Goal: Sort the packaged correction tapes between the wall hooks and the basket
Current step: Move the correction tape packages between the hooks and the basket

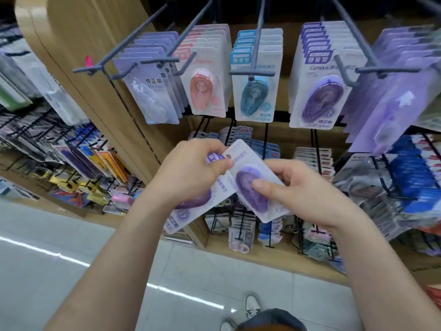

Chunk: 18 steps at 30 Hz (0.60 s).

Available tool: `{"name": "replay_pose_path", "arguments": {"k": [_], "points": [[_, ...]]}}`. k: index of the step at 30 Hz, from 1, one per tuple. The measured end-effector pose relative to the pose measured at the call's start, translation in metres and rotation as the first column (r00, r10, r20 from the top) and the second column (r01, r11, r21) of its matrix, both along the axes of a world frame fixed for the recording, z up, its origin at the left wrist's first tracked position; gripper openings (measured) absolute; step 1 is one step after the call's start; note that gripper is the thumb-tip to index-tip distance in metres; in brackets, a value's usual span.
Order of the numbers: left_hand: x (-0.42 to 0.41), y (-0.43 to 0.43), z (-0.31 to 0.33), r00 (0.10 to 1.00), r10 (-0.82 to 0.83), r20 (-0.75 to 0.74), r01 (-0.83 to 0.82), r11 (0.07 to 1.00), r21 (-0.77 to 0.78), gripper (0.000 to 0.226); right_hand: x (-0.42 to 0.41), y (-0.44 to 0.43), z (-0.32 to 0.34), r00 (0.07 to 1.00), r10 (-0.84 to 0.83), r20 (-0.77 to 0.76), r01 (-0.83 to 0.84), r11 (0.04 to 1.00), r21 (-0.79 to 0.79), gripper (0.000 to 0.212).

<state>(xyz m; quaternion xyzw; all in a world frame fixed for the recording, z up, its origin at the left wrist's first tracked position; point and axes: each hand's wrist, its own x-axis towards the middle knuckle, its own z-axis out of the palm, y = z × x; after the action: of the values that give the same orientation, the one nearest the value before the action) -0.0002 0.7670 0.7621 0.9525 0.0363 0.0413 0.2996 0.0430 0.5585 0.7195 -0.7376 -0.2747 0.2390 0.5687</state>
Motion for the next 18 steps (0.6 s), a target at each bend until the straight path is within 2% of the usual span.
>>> {"name": "replay_pose_path", "arguments": {"k": [1, 3, 5, 7, 11, 15, 18], "points": [[0.001, -0.003, 0.0, 0.999, 0.03, 0.016, -0.028, 0.99, -0.137, 0.015, -0.002, -0.002, 0.0, 0.998, -0.061, 0.017, 0.059, 0.996, 0.059, 0.022], [0.002, -0.008, 0.001, 0.998, 0.062, 0.014, -0.049, 0.9, -0.433, 0.023, -0.006, -0.008, 0.0, 0.988, -0.149, -0.04, 0.154, 0.967, 0.204, 0.018], [0.002, -0.015, 0.0, 0.999, 0.027, 0.018, -0.011, 0.808, -0.59, 0.027, -0.011, -0.017, 0.0, 0.976, -0.204, -0.078, 0.219, 0.931, 0.291, 0.017], [0.004, -0.025, 0.001, 0.998, -0.016, 0.057, 0.048, 0.775, -0.63, 0.022, -0.014, -0.026, 0.0, 0.965, -0.249, -0.083, 0.263, 0.913, 0.311, 0.021], [0.015, -0.051, 0.005, 0.978, -0.062, 0.198, 0.163, 0.818, -0.552, 0.014, -0.015, -0.038, 0.005, 0.951, -0.311, -0.002, 0.302, 0.922, 0.244, 0.022], [0.025, -0.078, 0.018, 0.941, -0.064, 0.332, 0.251, 0.79, -0.56, 0.016, -0.016, -0.039, 0.015, 0.881, -0.47, 0.061, 0.401, 0.808, 0.431, 0.022], [0.031, -0.09, 0.027, 0.92, -0.058, 0.387, 0.307, 0.721, -0.621, 0.013, -0.015, -0.036, 0.024, 0.826, -0.556, 0.094, 0.432, 0.73, 0.53, 0.017]]}}
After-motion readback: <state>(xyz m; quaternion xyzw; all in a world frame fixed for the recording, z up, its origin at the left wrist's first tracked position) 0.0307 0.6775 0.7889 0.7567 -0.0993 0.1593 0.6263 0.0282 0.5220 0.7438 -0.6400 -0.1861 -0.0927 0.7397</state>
